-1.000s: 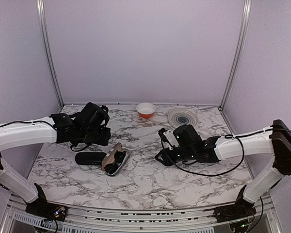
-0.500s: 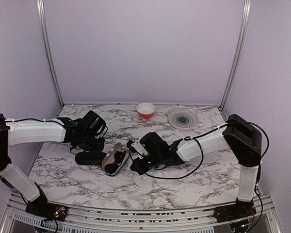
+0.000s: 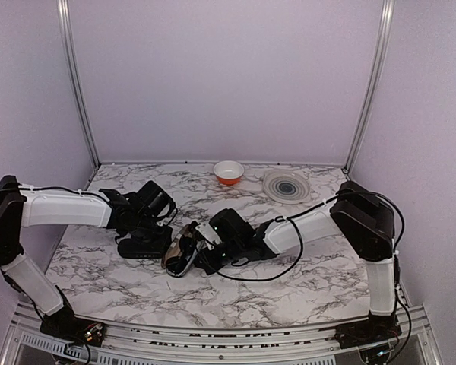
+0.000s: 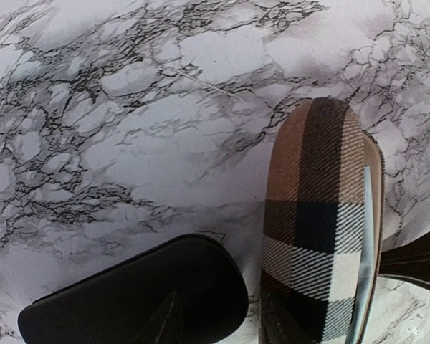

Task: Organize the sunglasses
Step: Close the case with sunglasses at the center of the board.

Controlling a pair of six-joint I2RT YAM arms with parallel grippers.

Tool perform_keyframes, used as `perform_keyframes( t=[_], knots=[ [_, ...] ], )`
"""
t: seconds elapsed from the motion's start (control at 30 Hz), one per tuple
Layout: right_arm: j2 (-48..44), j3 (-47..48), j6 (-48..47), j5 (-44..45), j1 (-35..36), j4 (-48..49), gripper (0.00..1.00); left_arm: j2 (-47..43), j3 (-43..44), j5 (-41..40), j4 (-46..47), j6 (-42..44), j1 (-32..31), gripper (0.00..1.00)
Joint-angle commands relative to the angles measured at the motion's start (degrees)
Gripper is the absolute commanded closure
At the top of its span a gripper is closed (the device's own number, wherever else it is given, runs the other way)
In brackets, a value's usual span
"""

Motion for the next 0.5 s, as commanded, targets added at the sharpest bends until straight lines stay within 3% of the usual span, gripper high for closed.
perform_keyframes(
  t=[0.0, 0.47],
  knots=[
    [2.0, 1.3, 0.9, -0.3, 0.5, 1.0, 1.0, 2.5, 1.0, 1.9, 1.5, -0.4, -3.0, 0.62],
    [1.5, -0.4, 4.1, -2.3, 0.5, 8.3, 1.0, 10.2, 3.3, -3.2, 1.2, -4.3, -9.4, 0.64]
  ],
)
